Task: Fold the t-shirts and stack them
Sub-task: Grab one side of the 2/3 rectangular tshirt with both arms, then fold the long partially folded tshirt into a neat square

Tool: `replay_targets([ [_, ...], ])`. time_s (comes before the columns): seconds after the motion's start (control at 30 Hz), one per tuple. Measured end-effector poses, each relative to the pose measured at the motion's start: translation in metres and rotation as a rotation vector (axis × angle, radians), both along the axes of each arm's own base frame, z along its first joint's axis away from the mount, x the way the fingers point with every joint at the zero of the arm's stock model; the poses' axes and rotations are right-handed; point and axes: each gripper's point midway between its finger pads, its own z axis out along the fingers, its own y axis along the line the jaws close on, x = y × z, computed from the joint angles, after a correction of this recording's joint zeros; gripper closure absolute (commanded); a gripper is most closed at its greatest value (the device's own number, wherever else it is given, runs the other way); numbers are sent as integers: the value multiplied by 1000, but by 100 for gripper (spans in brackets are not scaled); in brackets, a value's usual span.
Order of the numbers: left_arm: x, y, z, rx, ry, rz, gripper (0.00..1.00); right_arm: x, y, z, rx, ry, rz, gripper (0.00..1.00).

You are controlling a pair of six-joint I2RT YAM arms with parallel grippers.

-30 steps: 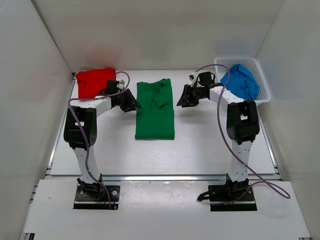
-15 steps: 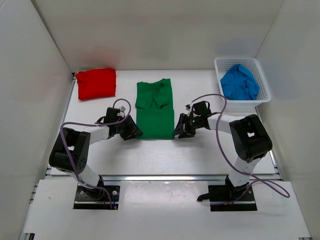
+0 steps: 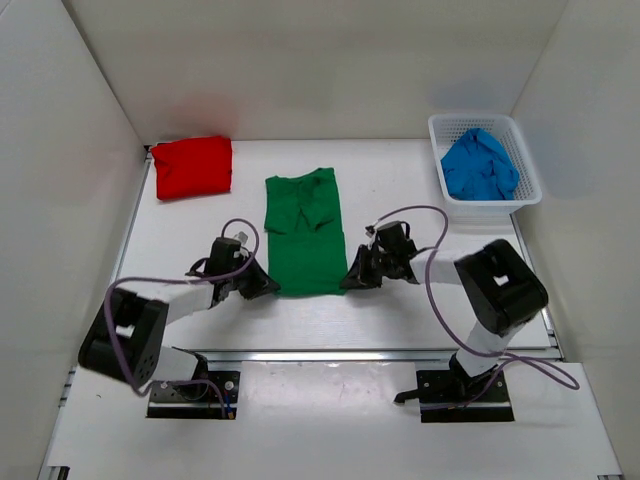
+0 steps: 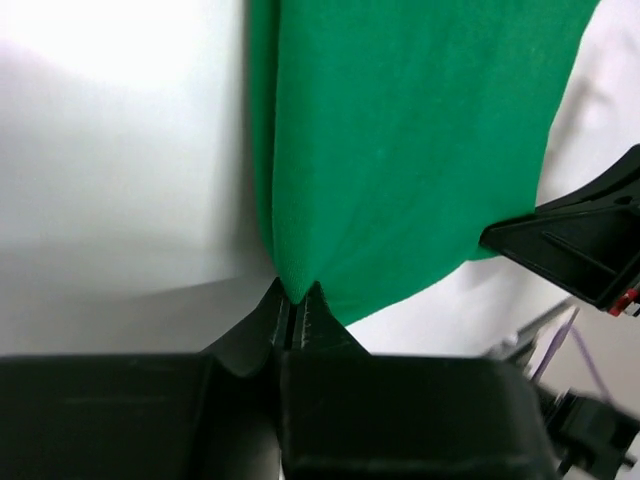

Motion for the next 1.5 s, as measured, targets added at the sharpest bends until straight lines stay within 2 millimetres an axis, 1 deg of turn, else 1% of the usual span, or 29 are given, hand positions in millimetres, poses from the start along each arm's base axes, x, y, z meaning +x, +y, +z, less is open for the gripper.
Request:
replay_targets([
  [0.1, -30, -1, 4, 4, -6, -48, 100, -36, -6, 5, -3, 5, 36, 100],
  [0.2, -65, -2, 4, -3, -5, -103, 100, -70, -11, 9, -5, 11, 87, 100],
  [0.3, -93, -1, 5, -50, -6, -117, 100, -101, -15, 14, 9, 20, 132, 100],
  [0.37, -105, 1, 6, -88, -1, -99, 100, -112, -16, 20, 28, 31, 143, 100],
  [0.4, -107, 1, 8, -104, -2, -88, 100, -112, -17, 23, 34, 31, 143, 100],
  [0.47, -103, 0, 18, -127, -15, -69, 100, -107, -16, 31, 42, 36, 139, 100],
  [0.53, -91, -1, 31, -132, -16, -51, 100, -92, -16, 44, 52, 27, 127, 100],
  [0.57, -81, -2, 41, -137, -20, -44, 100, -80, -15, 53, 61, 15, 117, 100],
  [0.6, -66, -3, 53, -138, -29, -32, 100, -63, -13, 66, 75, -14, 110, 100],
  [0.63, -48, -4, 64, -137, -43, -20, 100, -46, -13, 76, 84, -37, 100, 100],
  [0.67, -27, -5, 78, -144, -64, -7, 100, -23, -12, 91, 99, -66, 88, 100],
  [0.7, -4, -4, 90, -146, -91, 12, 100, 0, -12, 101, 108, -100, 76, 100],
  [0.73, 18, -4, 100, -149, -107, 28, 99, 22, -13, 111, 117, -128, 66, 100],
  [0.77, 45, -5, 112, -154, -133, 40, 95, 47, -14, 120, 125, -156, 56, 99],
  [0.8, 71, -6, 120, -153, -156, 47, 72, 74, -15, 130, 134, -187, 44, 88],
  [0.83, 99, -8, 127, -150, -181, 49, 60, 98, -17, 136, 139, -210, 34, 64],
  [0.87, 130, -10, 133, -153, -201, 55, 58, 122, -19, 141, 141, -228, 22, 41],
  [0.9, 160, -12, 139, -164, -232, 59, 49, 145, -21, 144, 140, -248, 11, 1],
  [0.93, 187, -13, 140, -175, -258, 66, 38, 171, -24, 146, 137, -278, 0, 1],
  [0.97, 211, -12, 139, -186, -280, 74, 35, 190, -26, 145, 127, -303, -4, 1],
  [1.0, 230, -10, 134, -206, -286, 83, 35, 206, -30, 142, 115, -310, -14, 1],
  [1.03, 245, -6, 125, -221, -285, 96, 35, 220, -34, 138, 99, -321, -26, 1],
  [1.07, 254, -2, 114, -231, -274, 107, 34, 230, -40, 132, 77, -323, -39, 1],
  [1.13, 259, 8, 88, -233, -226, 126, 32, 236, -50, 121, 31, -315, -61, 1],
  [1.2, 254, 20, 65, -216, -180, 145, 31, 233, -59, 112, -17, -305, -77, 1],
  [1.27, 243, 28, 51, -187, -154, 146, 30, 220, -68, 107, -65, -303, -89, 1],
  [1.33, 229, 32, 41, -137, -134, 136, 29, 200, -78, 107, -113, -309, -99, 1],
  [1.4, 218, 32, 35, -70, -128, 110, 27, 180, -87, 113, -153, -328, -112, 1],
  [1.5, 205, 24, 30, 35, -134, 52, 26, 154, -99, 138, -181, -395, -126, 1],
])
